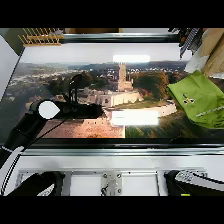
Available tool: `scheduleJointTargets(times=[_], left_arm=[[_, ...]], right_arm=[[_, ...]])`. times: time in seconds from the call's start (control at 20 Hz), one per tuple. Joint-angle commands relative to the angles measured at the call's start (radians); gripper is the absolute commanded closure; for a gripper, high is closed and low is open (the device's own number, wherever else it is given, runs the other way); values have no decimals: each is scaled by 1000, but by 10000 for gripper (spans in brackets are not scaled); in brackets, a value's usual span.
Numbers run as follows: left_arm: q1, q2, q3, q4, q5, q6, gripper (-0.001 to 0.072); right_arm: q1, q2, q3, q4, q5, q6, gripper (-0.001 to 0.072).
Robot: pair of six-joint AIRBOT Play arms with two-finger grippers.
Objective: Fold the clothes and pants, and hang the long-sleeved shirts on hangers.
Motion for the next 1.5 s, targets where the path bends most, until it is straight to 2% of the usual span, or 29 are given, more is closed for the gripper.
scheduleJointTargets(times=[0.0, 0.25, 0.45, 0.5, 0.55, 0.6, 0.8, 0.9, 1.0, 1.15, 1.3, 1.4, 1.45], left_arm=[[0, 0, 1, 0, 1, 1, 702], [0, 0, 1, 8, -22, 2, 702], [0, 0, 1, 8, -25, 2, 703], [0, 0, 1, 8, -25, 2, 702], [0, 0, 1, 8, -25, 2, 702], [0, 0, 1, 8, -24, 2, 703], [0, 0, 1, 8, -25, 2, 702], [0, 0, 1, 8, -24, 2, 702], [0, 0, 1, 8, -23, 2, 702], [0, 0, 1, 7, -20, 2, 702], [0, 0, 1, 6, -20, 2, 702], [0, 0, 1, 6, -20, 2, 702], [0, 0, 1, 6, -20, 2, 702]], right_arm=[[31, 100, -174, -22, 18, 26, 686], [37, 185, -338, -19, 75, 25, 685], [38, 195, -363, 11, 154, -15, 668], [38, 196, -363, 14, 174, -40, 474], [38, 199, -363, 13, 188, -74, 87], [37, 208, -359, -4, 199, -100, 1], [37, 320, -272, -50, 119, -115, 1], [53, 404, -220, 54, 63, -176, 2], [113, 481, -214, 235, 43, -280, 1], [301, 521, -216, 484, 43, -422, 1], [520, 509, -216, 507, 43, -510, 2], [620, 498, -216, 494, 43, -526, 7], [655, 493, -216, 494, 43, -526, 147]])
